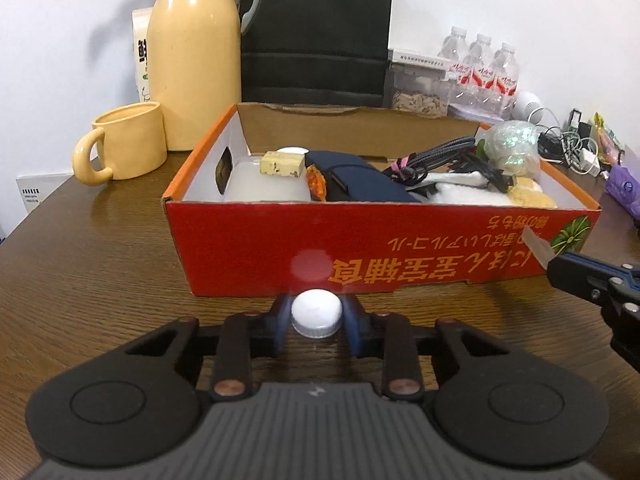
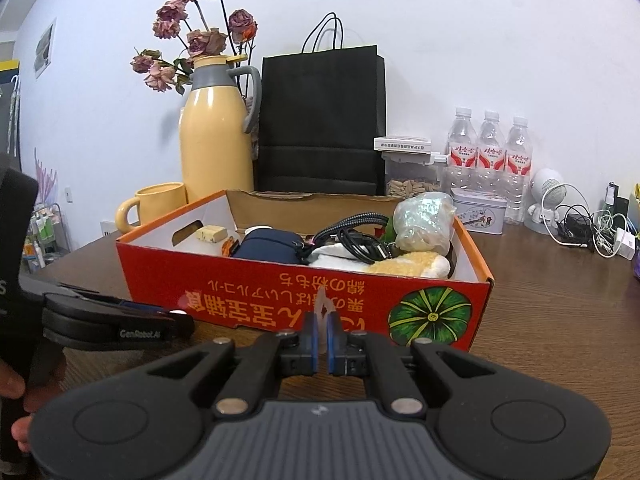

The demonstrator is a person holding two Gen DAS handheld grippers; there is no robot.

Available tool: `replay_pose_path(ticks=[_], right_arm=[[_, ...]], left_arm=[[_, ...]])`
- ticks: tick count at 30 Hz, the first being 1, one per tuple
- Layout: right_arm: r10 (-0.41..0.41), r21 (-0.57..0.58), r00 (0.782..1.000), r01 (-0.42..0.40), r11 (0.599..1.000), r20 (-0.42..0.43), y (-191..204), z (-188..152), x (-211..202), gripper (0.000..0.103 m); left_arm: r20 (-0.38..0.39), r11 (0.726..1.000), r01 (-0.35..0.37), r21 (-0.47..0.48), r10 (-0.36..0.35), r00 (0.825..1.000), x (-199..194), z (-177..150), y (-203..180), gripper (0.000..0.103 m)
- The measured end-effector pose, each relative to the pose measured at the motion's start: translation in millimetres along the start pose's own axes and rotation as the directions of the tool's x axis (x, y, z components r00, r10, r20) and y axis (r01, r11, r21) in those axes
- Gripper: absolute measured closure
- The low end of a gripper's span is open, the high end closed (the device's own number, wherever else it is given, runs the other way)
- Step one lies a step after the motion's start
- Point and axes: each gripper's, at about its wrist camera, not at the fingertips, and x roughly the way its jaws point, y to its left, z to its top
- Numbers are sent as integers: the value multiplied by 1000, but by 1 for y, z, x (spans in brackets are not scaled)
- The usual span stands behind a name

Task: Organize objects
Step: 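Grasp the white cap with the left gripper while the right holds the plastic piece, then carry the cap and plastic piece into the box while both grippers release them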

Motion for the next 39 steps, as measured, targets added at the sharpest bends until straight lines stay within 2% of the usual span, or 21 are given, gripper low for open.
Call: replay_pose_path(ticks=[4,10,13,19,22,26,36,37,39], right_arm=[[-1,-2,1000,1,1000,19,1,0,-4,99],[4,-23,997,-3,1000,80,6,10,-16,99],[10,-35,994,-7,999,111,9,24,-16,99],[20,-68,987,-9,998,158,18,56,1,99],[11,-63,987,-1,998,159,18,68,18,99],[-1,-31,989,5,999,146,13,78,46,99],[-1,0,998,1,1000,66,0,75,94,98],[-4,6,998,3,1000,58,-1,75,96,95],[-21,17,998,20,1000,53,-4,73,98,89]], left_arm=[[61,999,41,-1,-41,997,-22,2,-1,74],[206,997,76,21,-79,975,-58,22,-4,74],[259,997,70,31,-76,963,-64,40,-8,74],[313,999,50,12,-52,948,-56,70,-11,74],[317,999,40,-7,-36,948,-45,83,-8,74],[295,999,25,-27,-16,955,-21,89,-4,74],[234,999,20,-35,-12,972,24,95,6,74],[230,999,22,-36,-13,973,26,94,7,71],[226,999,20,-28,-13,974,28,94,9,51]])
